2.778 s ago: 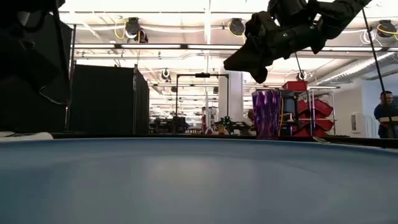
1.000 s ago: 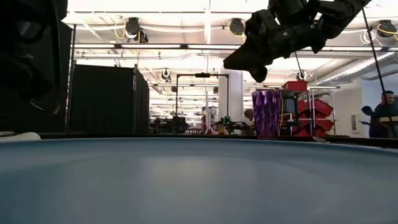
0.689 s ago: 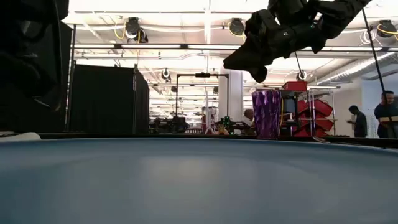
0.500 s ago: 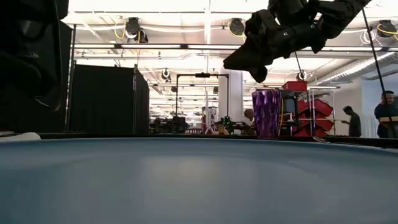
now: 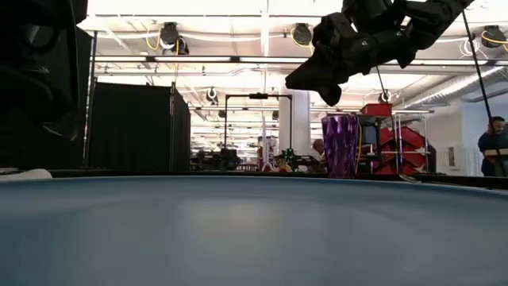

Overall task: Set table place
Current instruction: Put the fork on the table napkin

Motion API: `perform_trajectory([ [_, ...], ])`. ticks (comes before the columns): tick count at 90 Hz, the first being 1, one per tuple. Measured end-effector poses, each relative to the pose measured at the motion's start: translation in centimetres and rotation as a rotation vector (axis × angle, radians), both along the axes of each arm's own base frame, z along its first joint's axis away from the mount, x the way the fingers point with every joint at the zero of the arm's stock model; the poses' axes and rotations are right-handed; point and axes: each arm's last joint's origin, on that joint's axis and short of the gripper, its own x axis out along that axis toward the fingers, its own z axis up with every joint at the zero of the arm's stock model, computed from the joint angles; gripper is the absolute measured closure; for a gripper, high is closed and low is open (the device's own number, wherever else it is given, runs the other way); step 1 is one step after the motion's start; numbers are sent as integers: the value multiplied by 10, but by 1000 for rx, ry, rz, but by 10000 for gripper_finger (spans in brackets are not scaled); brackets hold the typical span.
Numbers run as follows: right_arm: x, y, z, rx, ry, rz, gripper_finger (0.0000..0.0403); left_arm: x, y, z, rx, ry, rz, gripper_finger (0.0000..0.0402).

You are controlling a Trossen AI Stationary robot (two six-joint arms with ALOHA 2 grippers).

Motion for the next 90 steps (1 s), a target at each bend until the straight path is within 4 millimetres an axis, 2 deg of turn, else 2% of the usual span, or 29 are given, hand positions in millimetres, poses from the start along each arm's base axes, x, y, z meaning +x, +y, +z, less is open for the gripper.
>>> perform_trajectory([
  [55,0,0,0,1,4,0,351,-5,1,-6,-3,6,-24,354],
  [90,0,0,0,1,2,0,351,-3,0,6,53,25,-53,354],
])
